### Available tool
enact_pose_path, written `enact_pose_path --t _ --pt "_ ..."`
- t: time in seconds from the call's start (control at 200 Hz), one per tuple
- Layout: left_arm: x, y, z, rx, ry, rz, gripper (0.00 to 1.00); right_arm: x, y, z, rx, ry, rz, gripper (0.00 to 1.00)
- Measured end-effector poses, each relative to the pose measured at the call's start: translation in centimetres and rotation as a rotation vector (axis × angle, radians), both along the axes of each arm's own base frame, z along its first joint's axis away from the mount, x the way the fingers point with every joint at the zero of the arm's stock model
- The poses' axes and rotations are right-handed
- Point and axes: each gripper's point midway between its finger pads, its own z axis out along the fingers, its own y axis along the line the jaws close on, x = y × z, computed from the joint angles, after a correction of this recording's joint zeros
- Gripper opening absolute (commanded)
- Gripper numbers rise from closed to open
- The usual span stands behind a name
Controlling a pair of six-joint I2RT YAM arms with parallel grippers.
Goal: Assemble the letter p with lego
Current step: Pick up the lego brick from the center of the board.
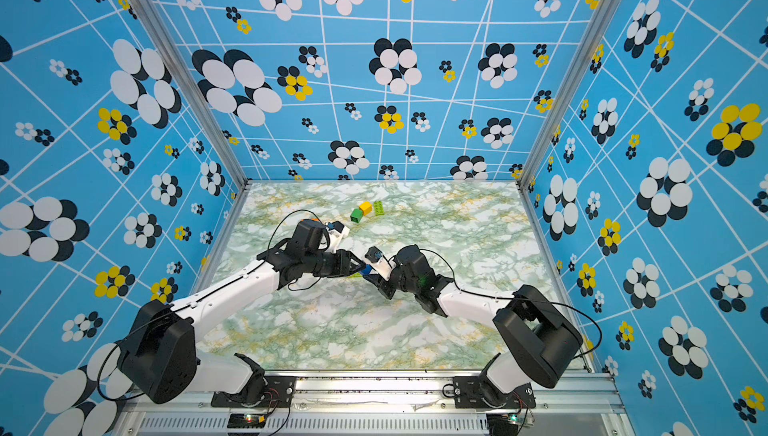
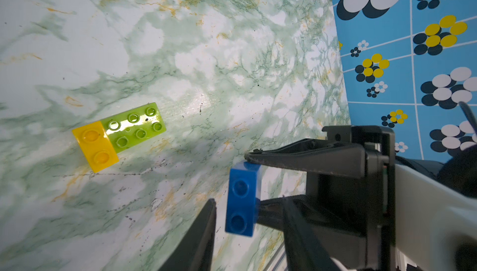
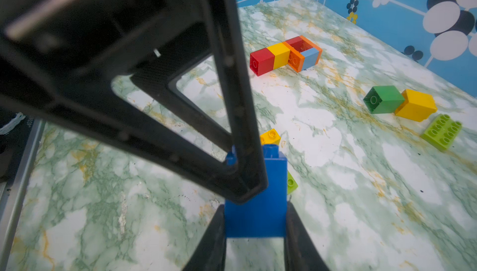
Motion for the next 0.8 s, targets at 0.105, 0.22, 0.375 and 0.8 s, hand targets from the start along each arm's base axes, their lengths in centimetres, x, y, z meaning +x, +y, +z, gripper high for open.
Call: enact_pose_path --t 0.105,0.22,0.375,0.8 --pt "0.0 -0.1 -0.1 0.007 0.006 -0.007 0.33 0.0 0.1 0.2 0.005 -0.01 0.003 0.18" --pt "0.1 -0.3 0.0 0.006 0.002 -0.016 0.27 -0.1 0.3 0.4 0.009 -0.018 0.008 0.18" --pt "0.1 -0.3 -0.1 0.011 0.007 -0.018 0.2 0.0 0.3 0.5 0.01 -0.025 0.01 0.18" --pt "0.1 -0.6 0.1 0.039 -0.007 -0.008 0.05 -0.3 -0.5 2.3 0.064 -0.005 -0.043 0.62"
